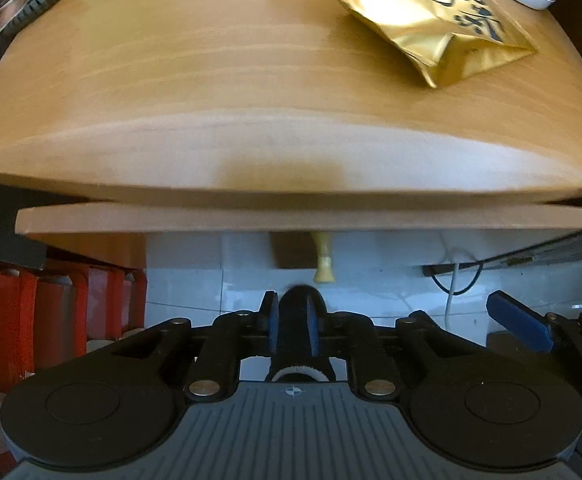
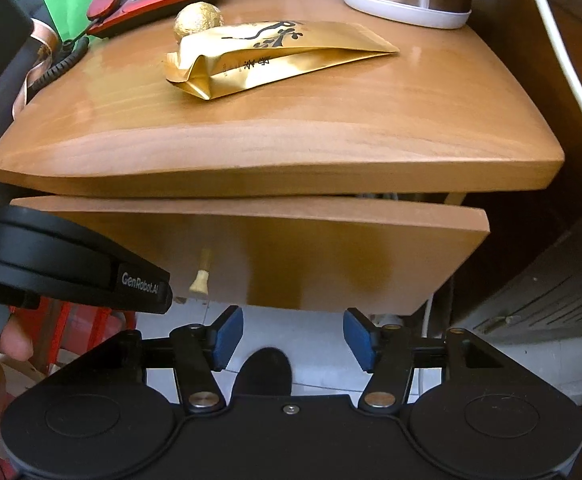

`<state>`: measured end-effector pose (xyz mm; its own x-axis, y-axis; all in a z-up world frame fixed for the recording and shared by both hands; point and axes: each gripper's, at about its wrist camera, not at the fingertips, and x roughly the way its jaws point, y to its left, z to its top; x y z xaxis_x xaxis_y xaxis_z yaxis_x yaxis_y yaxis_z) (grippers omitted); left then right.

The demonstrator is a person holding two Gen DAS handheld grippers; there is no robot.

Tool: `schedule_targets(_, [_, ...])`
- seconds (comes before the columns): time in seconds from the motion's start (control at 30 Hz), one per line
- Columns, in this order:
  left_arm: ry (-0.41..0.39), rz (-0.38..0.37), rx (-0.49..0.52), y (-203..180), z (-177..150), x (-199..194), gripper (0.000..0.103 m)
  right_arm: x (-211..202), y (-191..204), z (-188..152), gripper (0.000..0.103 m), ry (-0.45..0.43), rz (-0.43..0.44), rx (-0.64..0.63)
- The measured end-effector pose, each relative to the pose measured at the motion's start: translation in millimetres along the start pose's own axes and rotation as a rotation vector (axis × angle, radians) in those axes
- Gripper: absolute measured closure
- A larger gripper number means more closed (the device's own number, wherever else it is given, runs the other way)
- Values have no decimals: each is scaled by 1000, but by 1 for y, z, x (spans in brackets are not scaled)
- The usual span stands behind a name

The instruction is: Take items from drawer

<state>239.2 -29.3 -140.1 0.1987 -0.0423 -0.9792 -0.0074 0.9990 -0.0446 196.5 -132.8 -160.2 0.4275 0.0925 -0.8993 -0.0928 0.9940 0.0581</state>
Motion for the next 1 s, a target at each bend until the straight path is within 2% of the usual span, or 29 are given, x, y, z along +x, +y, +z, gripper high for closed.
schedule_targets(0.07, [-9,1,4,-5,-6,-8,85,-7,-13,-9,46,-4,-1,0])
schedule_targets(0.17, [-25,4,-2,-16,-20,-9,79,-16,-10,-15,45,-11,-7,-7])
schedule_targets(0.43, [-58,8,-5,-7,-49,-20,76,-26,3,-23,41,-21,-13,-12])
schedule_targets(0.57, [-73,6,-10,6,-53,-5,69,-35,7,-32,34,-21,-16,-17])
schedule_targets(1.0, [-113,0,-53,27,-86,-32,59,-60,15,-55,34,-24,-39,-21])
